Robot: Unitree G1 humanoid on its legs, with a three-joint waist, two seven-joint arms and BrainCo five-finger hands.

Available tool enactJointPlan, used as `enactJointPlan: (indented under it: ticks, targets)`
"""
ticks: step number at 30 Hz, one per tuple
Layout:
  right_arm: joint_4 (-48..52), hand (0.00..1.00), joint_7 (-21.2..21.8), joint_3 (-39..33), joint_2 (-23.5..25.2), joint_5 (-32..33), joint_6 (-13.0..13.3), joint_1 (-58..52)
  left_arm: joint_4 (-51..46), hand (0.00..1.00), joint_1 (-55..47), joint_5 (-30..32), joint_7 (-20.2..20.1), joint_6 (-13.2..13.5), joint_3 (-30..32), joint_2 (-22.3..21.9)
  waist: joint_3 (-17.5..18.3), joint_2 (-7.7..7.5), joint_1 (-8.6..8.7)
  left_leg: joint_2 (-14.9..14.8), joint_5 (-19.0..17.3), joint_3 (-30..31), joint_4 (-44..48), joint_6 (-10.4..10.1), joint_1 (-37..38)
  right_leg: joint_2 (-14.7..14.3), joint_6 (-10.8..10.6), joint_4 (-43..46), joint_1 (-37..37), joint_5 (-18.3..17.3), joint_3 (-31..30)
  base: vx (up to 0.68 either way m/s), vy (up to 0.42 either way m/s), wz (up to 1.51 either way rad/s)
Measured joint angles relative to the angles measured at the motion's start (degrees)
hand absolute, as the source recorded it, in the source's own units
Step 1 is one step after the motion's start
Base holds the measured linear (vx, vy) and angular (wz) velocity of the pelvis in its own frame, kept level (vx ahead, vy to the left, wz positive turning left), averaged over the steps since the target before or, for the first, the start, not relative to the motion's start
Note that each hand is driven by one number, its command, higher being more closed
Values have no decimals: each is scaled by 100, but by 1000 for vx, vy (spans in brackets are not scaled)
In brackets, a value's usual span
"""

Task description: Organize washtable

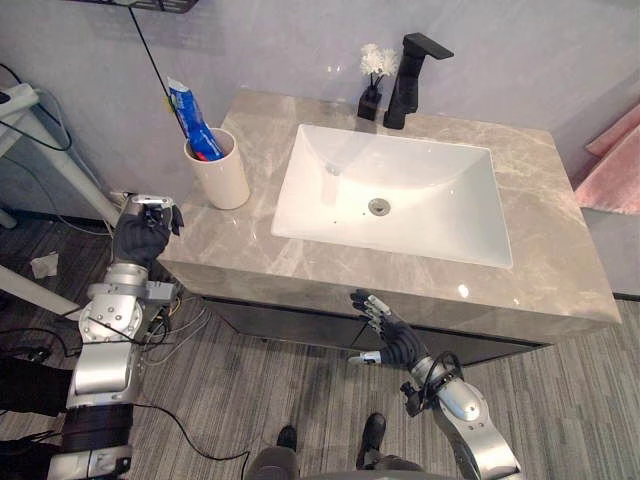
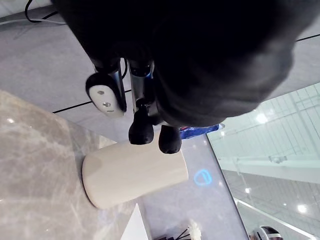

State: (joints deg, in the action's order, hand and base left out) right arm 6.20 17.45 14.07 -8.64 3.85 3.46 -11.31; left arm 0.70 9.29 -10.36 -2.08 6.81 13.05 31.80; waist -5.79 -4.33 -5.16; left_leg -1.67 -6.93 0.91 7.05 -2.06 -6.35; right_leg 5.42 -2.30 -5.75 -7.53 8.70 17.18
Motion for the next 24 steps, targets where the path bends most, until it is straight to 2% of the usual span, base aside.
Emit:
enactJointPlan:
  ticks: [10,16,24]
  targets:
    - [59,0,-112,-7,-82,1,0,79,721,100,493,-150,94,-48,-150,243,-233,-63,33,-26,-89,-163,141,15,-182,-31,1,2,-198,76,-149,10,14,-8]
    - [206,0,-139,-10,-89,2,2,79,740,100,594,-258,97,-82,-159,259,-314,-83,120,-32,-197,-302,331,45,-339,-37,12,1,-342,118,-311,-11,22,-13]
    - [206,0,-141,-14,-95,0,2,71,740,100,728,-255,92,-95,-215,259,-467,-92,123,-36,-225,-317,389,41,-397,-41,17,2,-378,126,-325,0,4,-2]
